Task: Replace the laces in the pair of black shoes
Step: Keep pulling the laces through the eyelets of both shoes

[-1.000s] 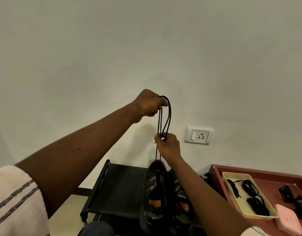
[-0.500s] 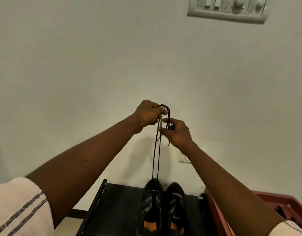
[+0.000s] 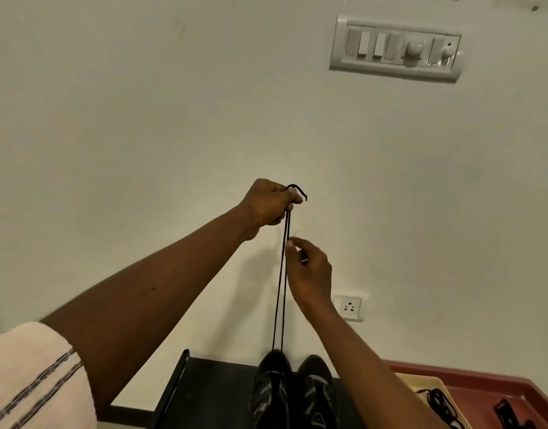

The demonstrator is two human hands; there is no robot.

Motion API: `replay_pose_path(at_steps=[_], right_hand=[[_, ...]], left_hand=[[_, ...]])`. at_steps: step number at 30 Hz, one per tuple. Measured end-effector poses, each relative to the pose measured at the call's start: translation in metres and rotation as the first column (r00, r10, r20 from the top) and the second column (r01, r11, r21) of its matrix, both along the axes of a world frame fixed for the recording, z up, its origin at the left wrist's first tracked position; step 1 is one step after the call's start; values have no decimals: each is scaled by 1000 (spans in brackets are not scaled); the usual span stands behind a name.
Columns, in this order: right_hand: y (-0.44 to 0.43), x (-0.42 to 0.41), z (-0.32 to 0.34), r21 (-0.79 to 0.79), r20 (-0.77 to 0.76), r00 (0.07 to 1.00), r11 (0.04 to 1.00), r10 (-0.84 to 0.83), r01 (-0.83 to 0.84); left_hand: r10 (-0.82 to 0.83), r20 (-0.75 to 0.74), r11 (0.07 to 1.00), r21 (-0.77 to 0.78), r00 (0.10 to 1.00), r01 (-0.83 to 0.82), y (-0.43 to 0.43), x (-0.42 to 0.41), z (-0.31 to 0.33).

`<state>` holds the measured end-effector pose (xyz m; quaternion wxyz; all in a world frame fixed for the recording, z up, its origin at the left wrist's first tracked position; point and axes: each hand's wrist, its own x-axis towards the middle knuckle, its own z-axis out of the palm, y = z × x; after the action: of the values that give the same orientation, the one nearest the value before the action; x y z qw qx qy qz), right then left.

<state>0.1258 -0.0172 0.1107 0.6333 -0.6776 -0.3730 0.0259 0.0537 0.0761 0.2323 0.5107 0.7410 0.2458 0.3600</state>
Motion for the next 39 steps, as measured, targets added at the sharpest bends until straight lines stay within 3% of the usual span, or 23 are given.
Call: replay_pose_path(at_steps=[6, 14, 21, 25, 30, 34, 37, 39], right_hand=[[10, 22, 74, -32, 39, 990, 990, 135, -134], [-9, 45, 88, 74, -247, 955, 986, 165, -151], [-20, 62, 146, 77, -163, 974, 986, 157, -146], [-18, 61, 172, 85, -207, 960, 981, 189, -175], [-15, 53, 192, 85, -121, 974, 979, 193, -184], [-14, 44, 204, 53, -47, 980, 981, 192, -189], [-14, 37, 210, 60, -57, 981, 981, 187, -184], [-16, 35, 207, 106, -135, 981, 986, 143, -129]], left_hand=[[-38, -10, 996, 84, 999, 39, -1, -4, 22], [60, 58, 995, 71, 996, -64, 11, -16, 20], [46, 53, 989, 137, 998, -53, 8, -23, 42], [37, -5, 975, 222, 999, -35, 0, -19, 58], [160, -136, 870, 487, 978, -75, -3, -16, 69], [208, -176, 822, 565, 962, -74, -2, -16, 77], [223, -161, 831, 546, 961, -101, -2, -19, 75], [164, -87, 904, 411, 983, -114, -3, -25, 67]])
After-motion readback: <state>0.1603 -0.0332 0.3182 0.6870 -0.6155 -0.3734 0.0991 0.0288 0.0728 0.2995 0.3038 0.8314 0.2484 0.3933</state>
